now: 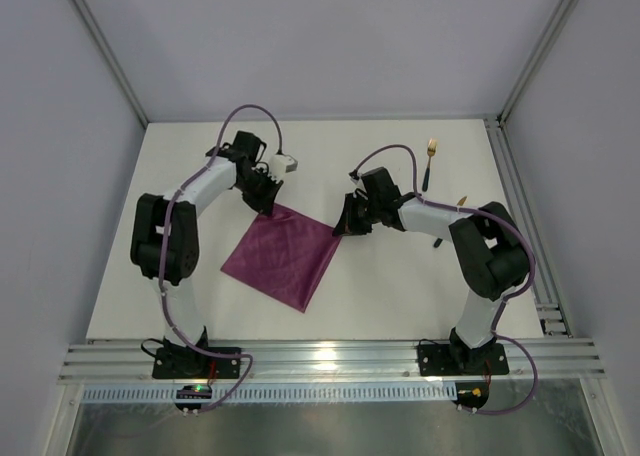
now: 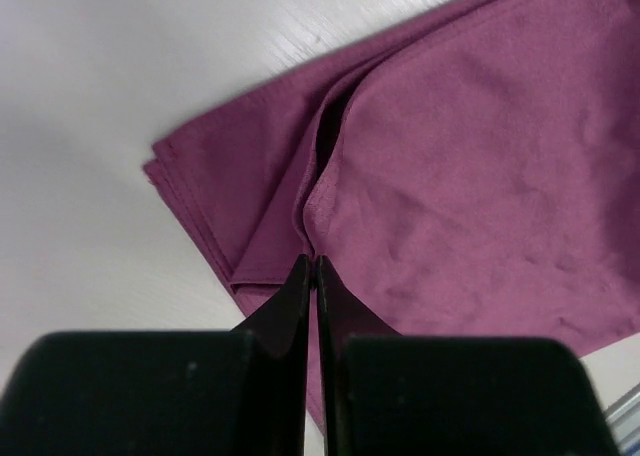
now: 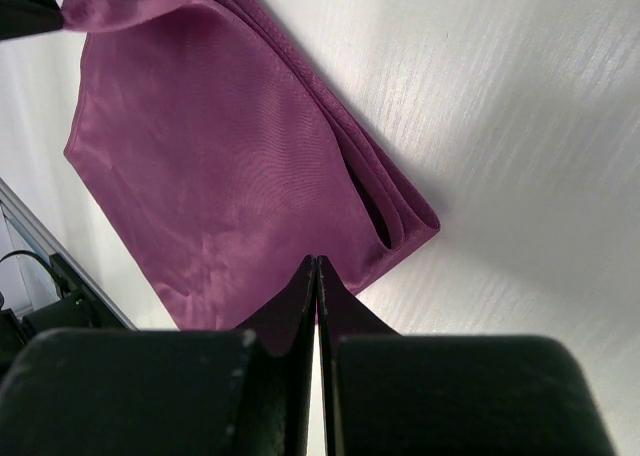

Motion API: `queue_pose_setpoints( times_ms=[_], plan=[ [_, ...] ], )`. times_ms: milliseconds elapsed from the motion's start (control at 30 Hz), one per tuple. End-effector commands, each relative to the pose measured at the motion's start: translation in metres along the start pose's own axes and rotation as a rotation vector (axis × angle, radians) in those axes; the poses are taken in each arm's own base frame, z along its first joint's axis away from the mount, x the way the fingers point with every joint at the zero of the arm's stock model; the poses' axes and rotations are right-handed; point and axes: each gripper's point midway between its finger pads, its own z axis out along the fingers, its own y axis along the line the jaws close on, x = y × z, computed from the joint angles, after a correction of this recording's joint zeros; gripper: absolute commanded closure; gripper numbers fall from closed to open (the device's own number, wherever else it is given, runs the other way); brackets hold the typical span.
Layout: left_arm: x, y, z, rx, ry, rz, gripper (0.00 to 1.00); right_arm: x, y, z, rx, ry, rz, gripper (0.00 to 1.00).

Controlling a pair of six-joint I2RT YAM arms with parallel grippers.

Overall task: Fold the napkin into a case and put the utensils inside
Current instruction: Pick up the top corner of the square folded napkin from the center of the board, then fold the top corner of the square-folded napkin at the center of the board.

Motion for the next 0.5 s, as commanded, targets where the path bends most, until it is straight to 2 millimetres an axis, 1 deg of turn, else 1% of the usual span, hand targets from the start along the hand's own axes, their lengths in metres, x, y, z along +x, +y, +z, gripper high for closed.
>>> queue_pose_setpoints(
  times_ms=[0, 33, 67, 133, 167, 233, 300, 333, 433, 467],
  plan=[
    [0.005, -0.024, -0.008, 0.058, -0.004, 0.044, 1.00, -0.004, -0.002, 0.002, 0.000, -0.016, 0.000, 0.96],
    [0.011, -0.031, -0.007, 0.079, 0.008, 0.049, 1.00, -0.004, -0.001, 0.001, -0.002, -0.019, 0.003, 0.96],
    [0.013, -0.039, -0.006, 0.094, 0.016, 0.062, 1.00, -0.005, -0.001, 0.000, -0.002, -0.021, 0.001, 0.96],
    [0.015, -0.050, -0.011, 0.112, 0.016, 0.076, 1.00, -0.005, 0.000, -0.001, -0.002, -0.022, 0.000, 0.96],
    [0.022, -0.056, -0.011, 0.125, 0.029, 0.078, 1.00, -0.005, 0.000, -0.001, -0.003, -0.020, 0.001, 0.96],
    [0.023, -0.068, -0.017, 0.143, 0.022, 0.097, 1.00, -0.004, -0.001, 0.000, 0.001, -0.019, 0.004, 0.96],
    [0.031, -0.079, -0.018, 0.164, 0.037, 0.103, 1.00, -0.002, -0.003, 0.001, 0.001, -0.013, 0.008, 0.96],
    [0.031, -0.083, -0.020, 0.168, 0.035, 0.110, 1.00, -0.002, -0.003, 0.001, 0.001, -0.014, 0.009, 0.96],
    [0.035, -0.094, -0.020, 0.189, 0.047, 0.114, 1.00, 0.000, -0.004, 0.004, 0.002, -0.008, 0.019, 0.96],
    [0.036, -0.093, -0.018, 0.184, 0.054, 0.117, 1.00, 0.000, -0.005, 0.004, 0.002, -0.009, 0.022, 0.96]
  ],
)
